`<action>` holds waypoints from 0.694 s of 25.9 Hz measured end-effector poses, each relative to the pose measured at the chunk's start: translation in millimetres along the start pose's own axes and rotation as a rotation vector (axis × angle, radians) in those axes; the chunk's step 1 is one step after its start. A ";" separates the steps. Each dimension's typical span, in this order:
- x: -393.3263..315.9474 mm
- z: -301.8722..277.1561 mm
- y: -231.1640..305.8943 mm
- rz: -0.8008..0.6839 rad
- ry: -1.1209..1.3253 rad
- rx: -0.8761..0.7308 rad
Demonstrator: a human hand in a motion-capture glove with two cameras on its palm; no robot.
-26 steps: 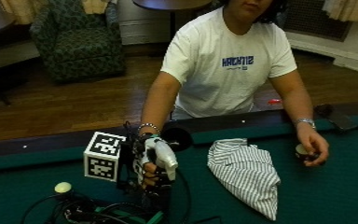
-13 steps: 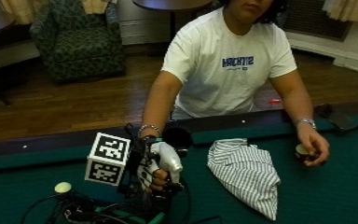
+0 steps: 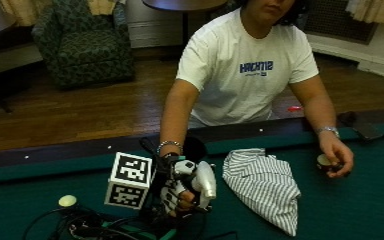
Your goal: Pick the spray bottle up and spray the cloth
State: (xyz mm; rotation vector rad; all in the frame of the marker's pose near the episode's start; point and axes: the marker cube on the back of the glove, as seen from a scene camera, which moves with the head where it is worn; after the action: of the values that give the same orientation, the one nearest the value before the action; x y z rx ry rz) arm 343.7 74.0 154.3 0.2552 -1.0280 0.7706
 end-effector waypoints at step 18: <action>-27.3 23.5 -15.5 -0.037 0.163 0.050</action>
State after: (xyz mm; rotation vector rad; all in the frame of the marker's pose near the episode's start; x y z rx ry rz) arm 330.7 38.0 145.8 0.2495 -0.8494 0.7711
